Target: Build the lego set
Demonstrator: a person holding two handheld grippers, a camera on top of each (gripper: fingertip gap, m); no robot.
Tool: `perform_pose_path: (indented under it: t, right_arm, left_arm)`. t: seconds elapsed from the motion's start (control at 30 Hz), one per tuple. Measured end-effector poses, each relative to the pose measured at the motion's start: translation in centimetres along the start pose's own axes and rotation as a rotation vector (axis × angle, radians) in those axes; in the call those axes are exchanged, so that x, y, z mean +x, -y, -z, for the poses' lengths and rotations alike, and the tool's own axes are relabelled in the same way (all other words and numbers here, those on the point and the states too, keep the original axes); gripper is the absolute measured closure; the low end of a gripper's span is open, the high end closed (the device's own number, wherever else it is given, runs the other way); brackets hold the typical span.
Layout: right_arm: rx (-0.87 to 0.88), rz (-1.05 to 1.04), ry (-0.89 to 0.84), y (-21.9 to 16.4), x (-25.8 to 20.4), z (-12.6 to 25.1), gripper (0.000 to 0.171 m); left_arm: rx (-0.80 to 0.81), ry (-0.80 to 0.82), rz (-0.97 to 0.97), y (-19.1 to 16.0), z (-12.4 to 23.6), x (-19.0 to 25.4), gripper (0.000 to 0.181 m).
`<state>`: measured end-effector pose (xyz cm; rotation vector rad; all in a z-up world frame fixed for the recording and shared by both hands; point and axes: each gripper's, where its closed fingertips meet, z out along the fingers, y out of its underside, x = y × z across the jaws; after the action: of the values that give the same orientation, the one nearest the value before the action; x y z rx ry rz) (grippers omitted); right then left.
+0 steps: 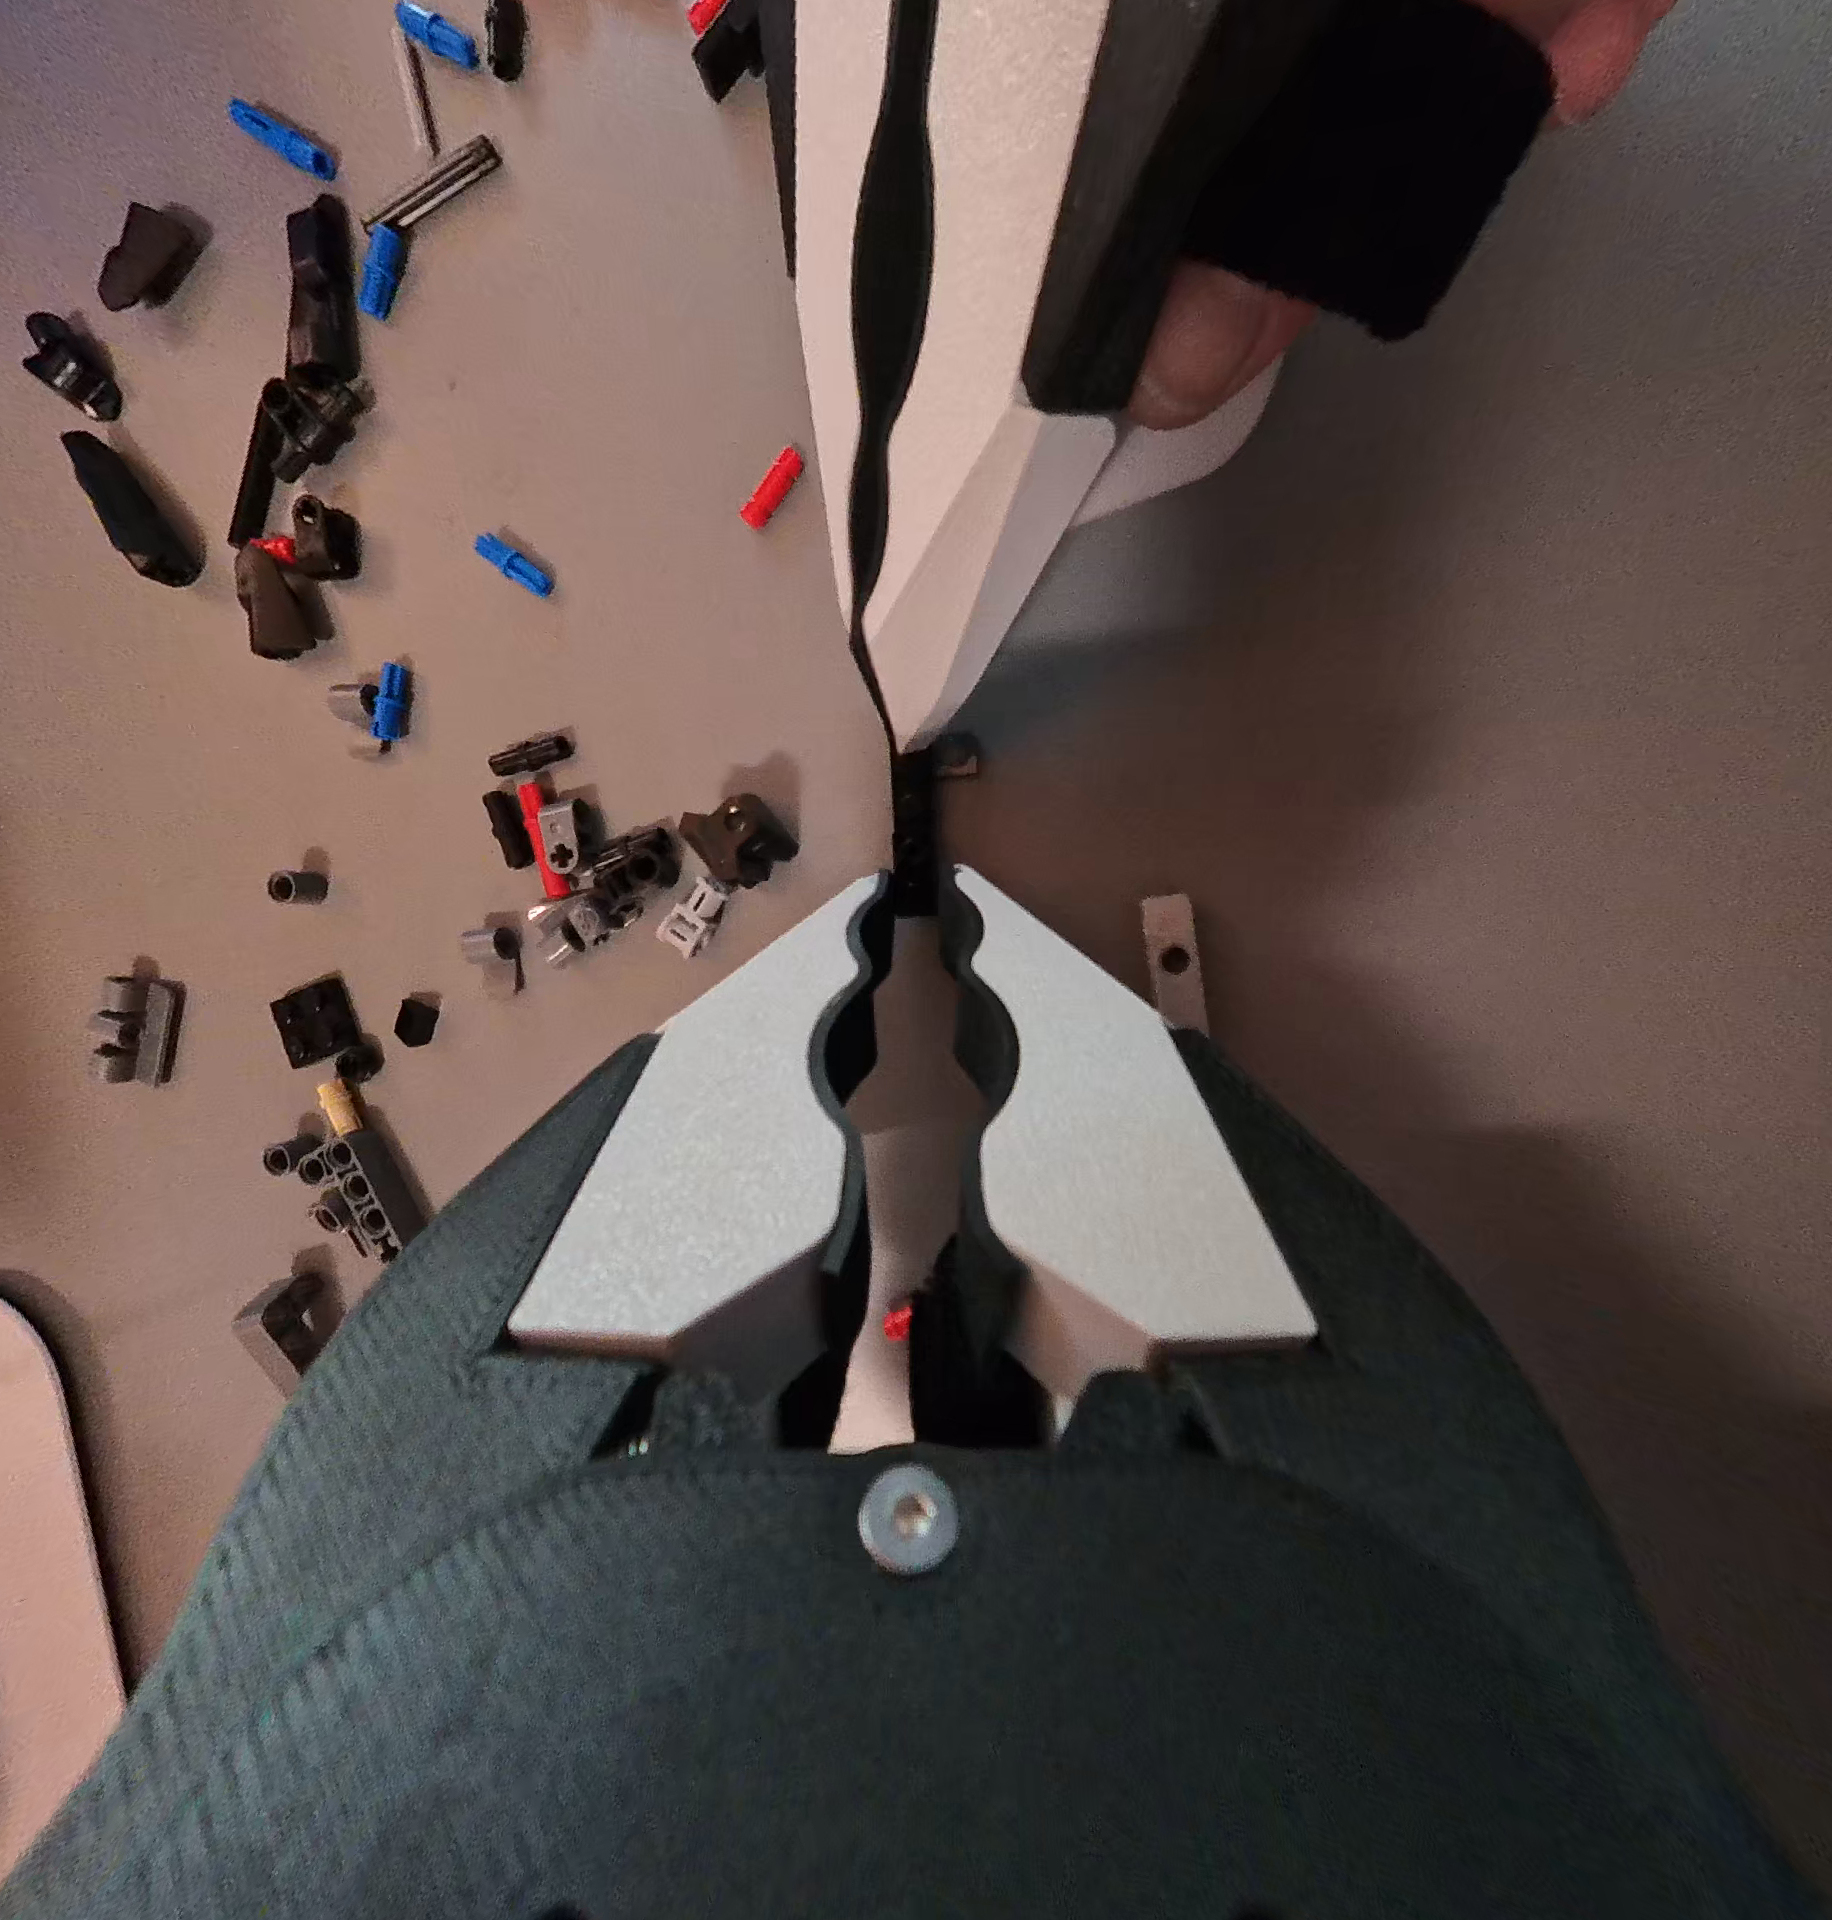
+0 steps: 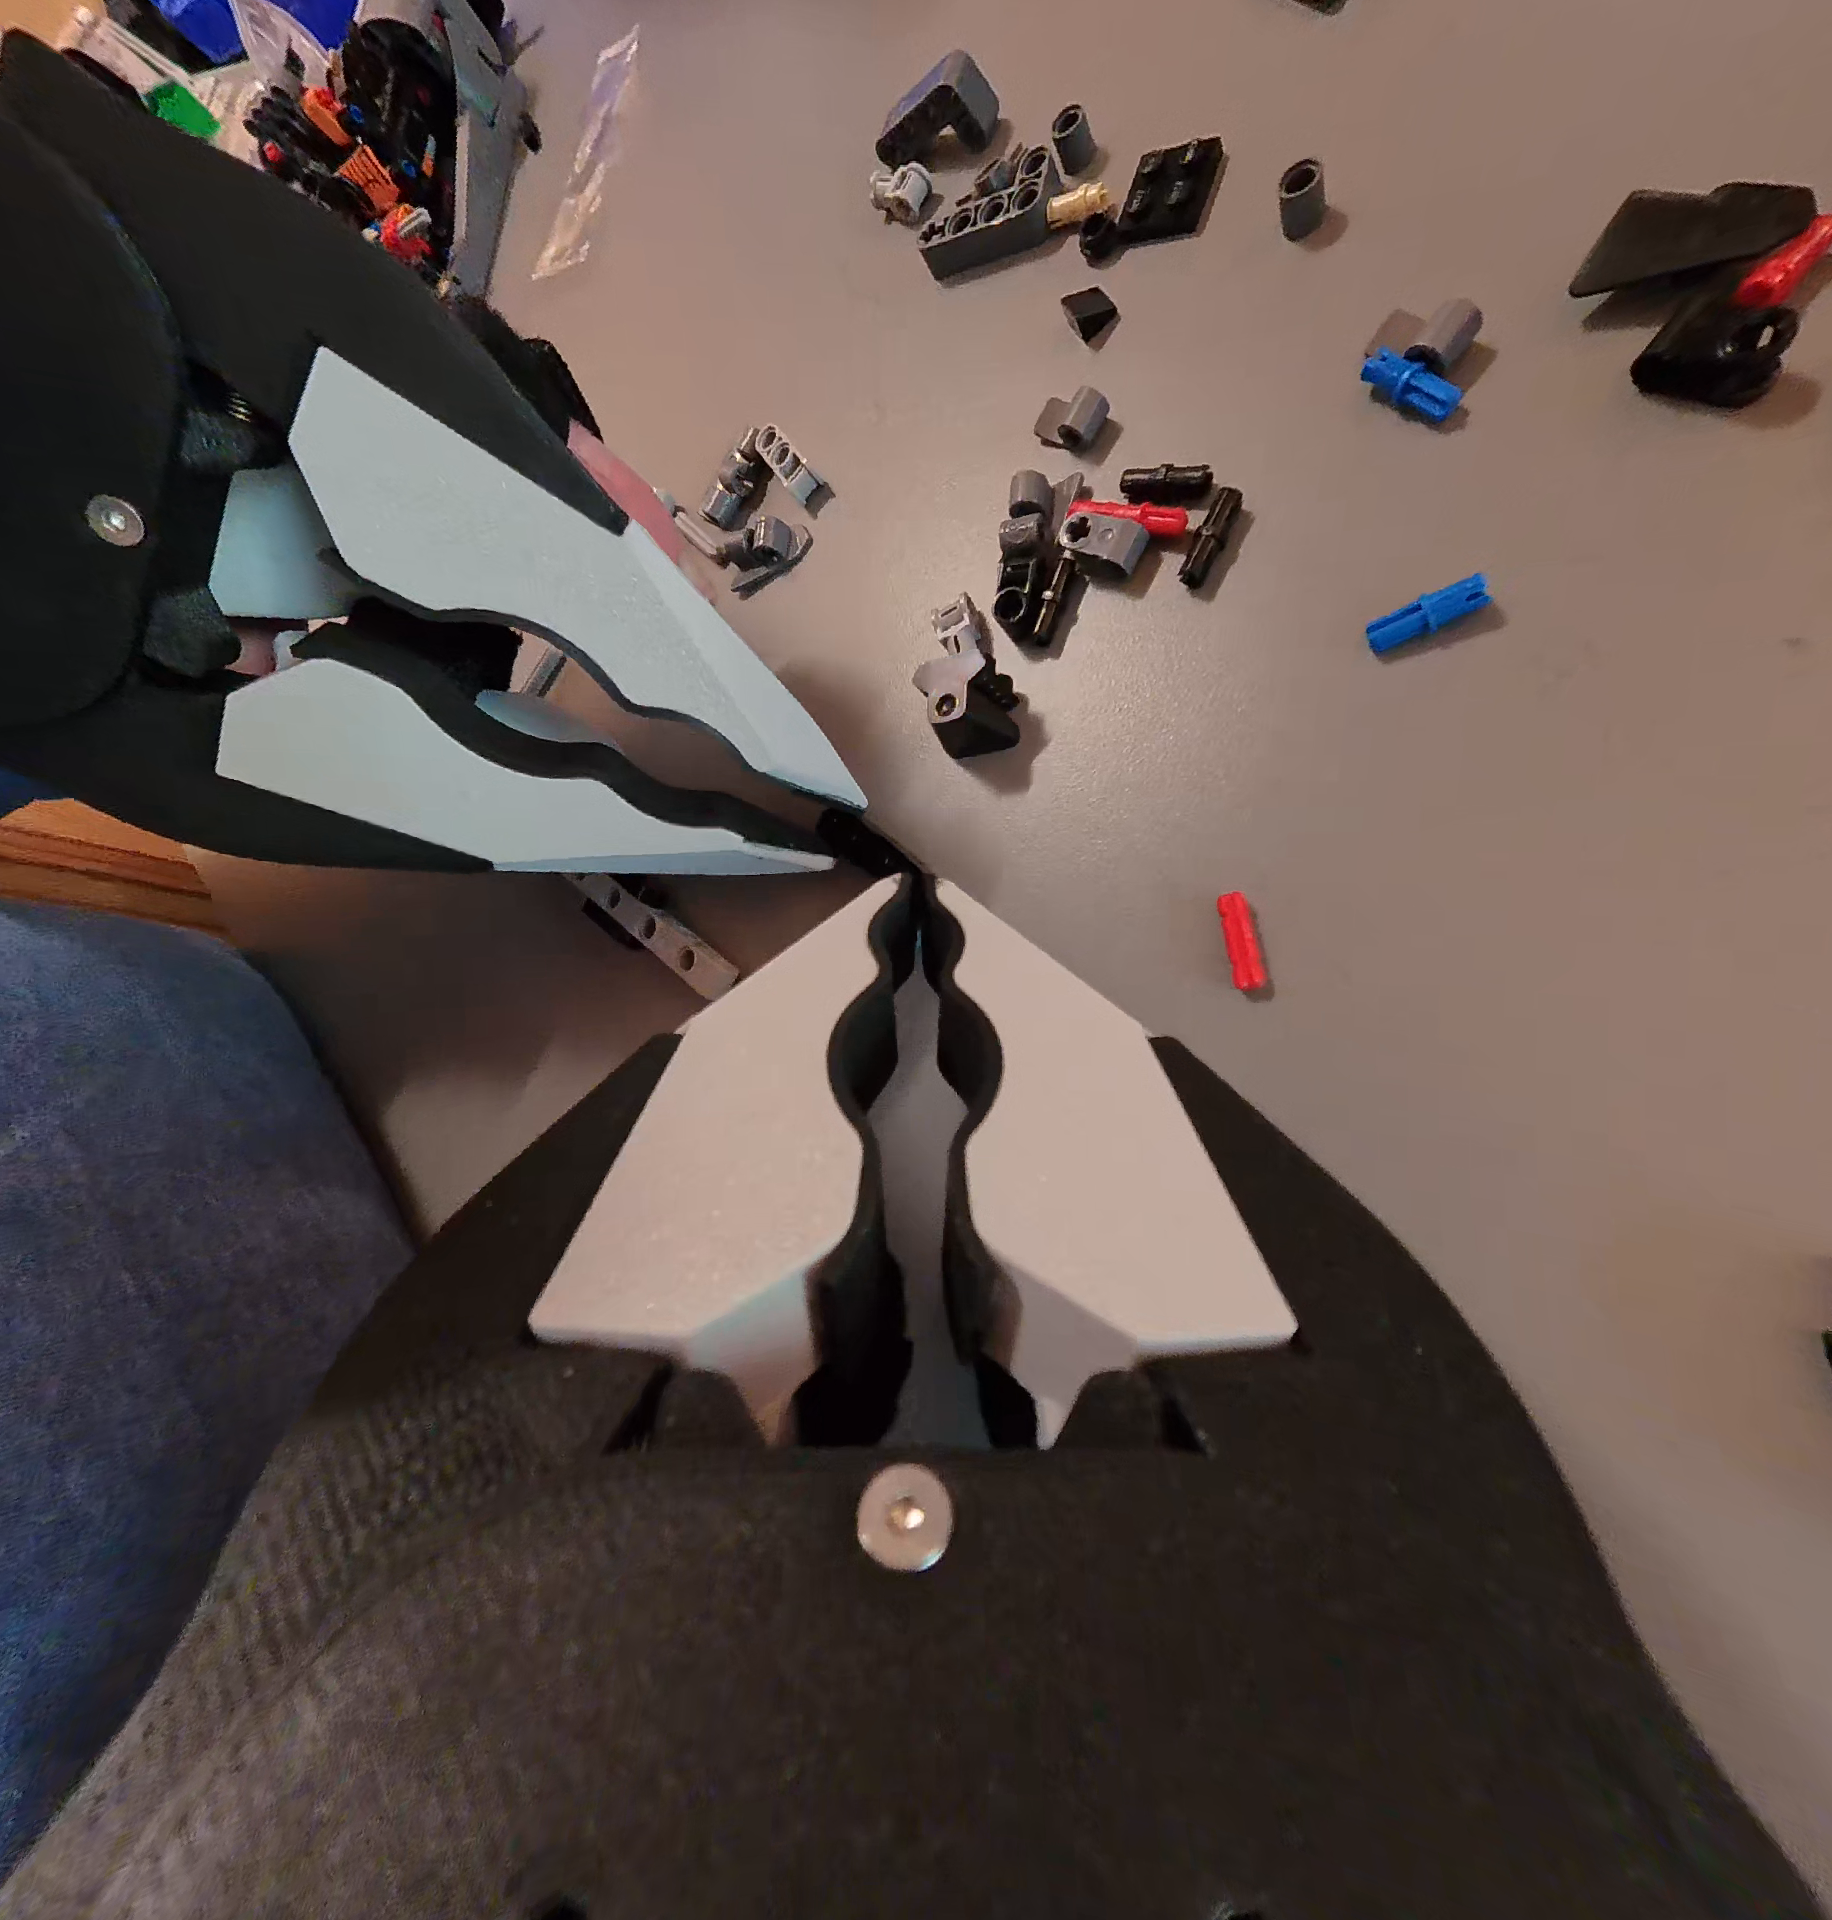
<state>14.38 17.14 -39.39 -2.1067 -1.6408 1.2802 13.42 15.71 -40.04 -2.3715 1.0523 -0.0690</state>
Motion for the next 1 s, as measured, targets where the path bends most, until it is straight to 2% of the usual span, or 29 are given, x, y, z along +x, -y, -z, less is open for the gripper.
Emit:
perform_pose_path:
  t: [1.0]
  right_arm:
    - [0.02, -0.109, 0.082, 0.14, 0.15, -0.11, 0.171]
  left_arm:
    - [0.021, -0.056, 0.026, 0.6, -0.41, 0.03, 0.174]
